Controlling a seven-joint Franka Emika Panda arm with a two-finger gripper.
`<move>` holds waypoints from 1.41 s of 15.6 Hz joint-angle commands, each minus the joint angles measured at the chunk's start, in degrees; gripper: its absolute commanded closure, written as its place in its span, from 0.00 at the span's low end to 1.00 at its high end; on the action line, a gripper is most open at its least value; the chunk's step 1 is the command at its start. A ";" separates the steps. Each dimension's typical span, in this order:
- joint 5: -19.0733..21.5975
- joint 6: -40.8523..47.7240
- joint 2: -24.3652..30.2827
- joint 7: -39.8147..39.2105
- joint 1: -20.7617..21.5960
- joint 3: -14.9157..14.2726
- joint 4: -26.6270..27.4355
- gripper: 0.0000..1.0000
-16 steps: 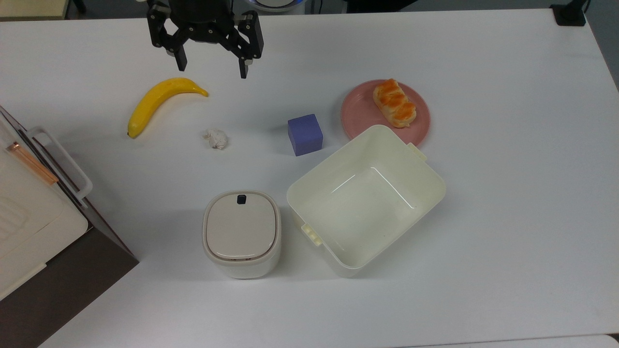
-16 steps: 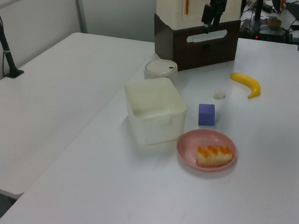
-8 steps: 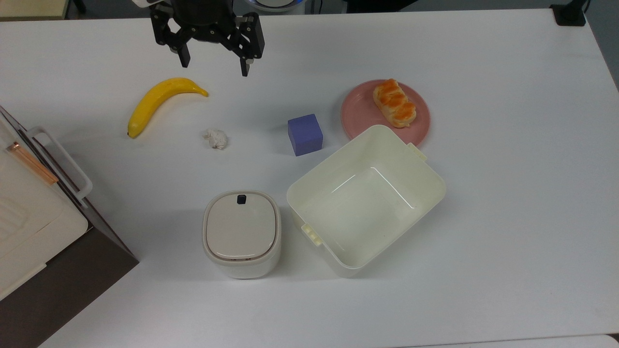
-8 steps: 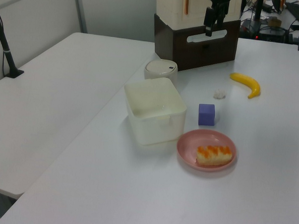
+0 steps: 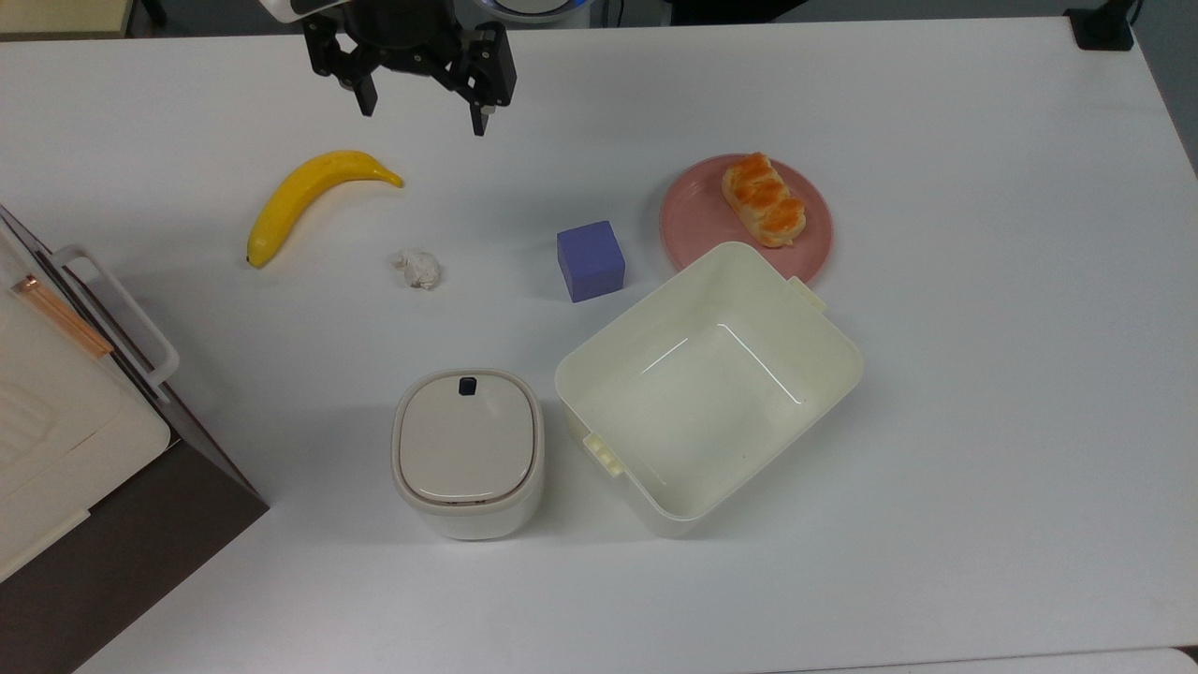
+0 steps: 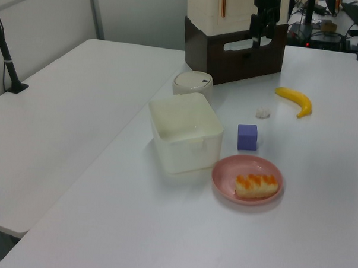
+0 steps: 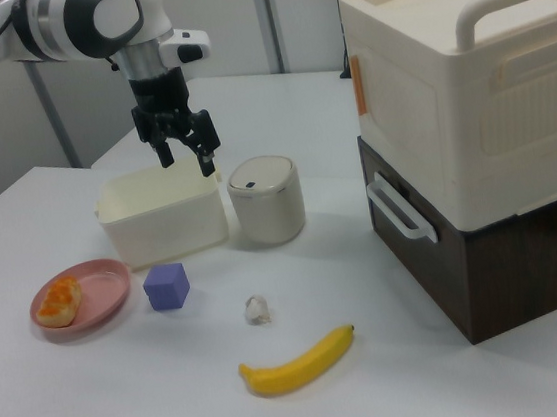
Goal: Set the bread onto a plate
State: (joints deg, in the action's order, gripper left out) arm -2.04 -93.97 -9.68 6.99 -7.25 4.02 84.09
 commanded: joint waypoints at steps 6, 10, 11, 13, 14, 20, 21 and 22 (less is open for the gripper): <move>0.64 0.37 3.61 -1.54 0.66 -0.50 3.88 0.00; 0.64 -0.07 5.64 -1.72 0.83 -1.12 6.00 0.00; 0.64 -0.07 5.64 -1.72 0.92 -1.12 6.09 0.00; 0.64 -0.07 5.72 -1.72 1.53 -1.21 6.09 0.00; 0.64 -0.07 5.64 -1.72 1.54 -1.47 6.09 0.00; 0.64 -2.96 5.64 -1.63 1.54 -1.56 5.82 0.00; 0.64 -3.23 5.64 -1.63 1.54 -1.56 5.82 0.00; 0.64 -3.15 5.64 -1.63 1.54 -1.56 5.74 0.00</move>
State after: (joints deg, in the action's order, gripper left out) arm -2.04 -95.36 -5.91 6.80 -7.02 3.94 87.93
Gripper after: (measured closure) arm 0.000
